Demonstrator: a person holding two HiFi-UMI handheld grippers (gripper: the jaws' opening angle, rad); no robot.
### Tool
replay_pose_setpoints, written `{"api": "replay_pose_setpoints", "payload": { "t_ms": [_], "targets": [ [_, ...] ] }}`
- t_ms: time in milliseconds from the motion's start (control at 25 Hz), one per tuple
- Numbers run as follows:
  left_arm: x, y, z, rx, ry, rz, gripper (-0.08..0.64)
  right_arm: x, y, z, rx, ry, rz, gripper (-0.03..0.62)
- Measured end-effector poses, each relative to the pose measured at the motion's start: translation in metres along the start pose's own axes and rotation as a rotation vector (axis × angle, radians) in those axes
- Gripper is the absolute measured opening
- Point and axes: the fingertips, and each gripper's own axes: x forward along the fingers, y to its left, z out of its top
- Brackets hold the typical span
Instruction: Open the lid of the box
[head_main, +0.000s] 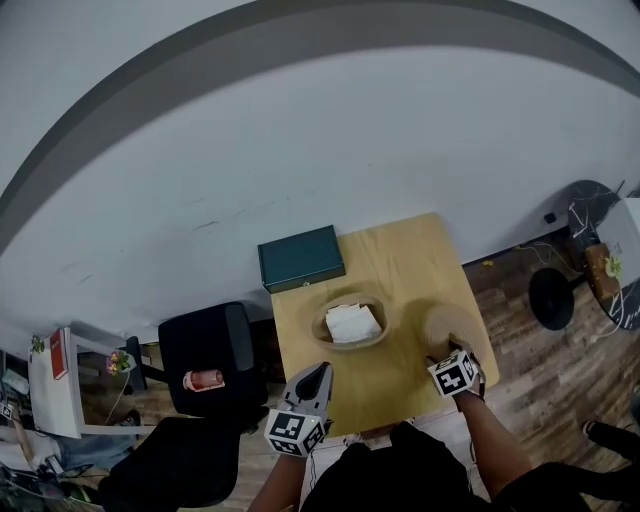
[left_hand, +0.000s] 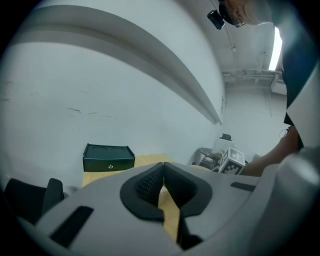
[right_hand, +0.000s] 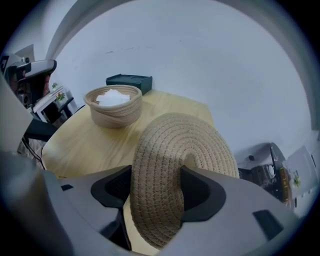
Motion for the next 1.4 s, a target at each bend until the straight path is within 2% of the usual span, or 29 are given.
{"api": "replay_pose_setpoints", "payload": {
  "t_ms": [320, 520, 720, 920, 1160, 1400],
  "targets": [
    [0.005, -0.006, -0.009, 0.002, 0.023, 0.0, 0.02, 0.019, -0.013, -0.014, 0.163, 0.001, -0.034, 0.314],
    [0.004, -0.01, -0.012, 0.003, 0.039, 0.004, 0.02, 0.03, -0.013, -0.028, 0.177, 0.036, -0.041, 0.314],
    [0.001, -0.008, -0.012, 0.007, 0.052, 0.01, 0.02, 0.038, -0.01, -0.04, 0.249, 0.067, -0.028, 0.316],
    [0.004, -0.012, -0.006, 0.019, 0.042, 0.009, 0.02, 0.036, -0.012, -0.037, 0.229, 0.06, -0.027, 0.327],
    [0.007, -0.016, 0.007, 0.039, 0.022, 0.0, 0.02, -0.001, -0.005, 0.022, 0.165, -0.105, 0.001, 0.345],
    [0.003, -0.019, 0.023, 0.024, -0.021, -0.002, 0.02, -0.068, 0.0, 0.089, 0.169, -0.314, 0.047, 0.306]
  ]
}}
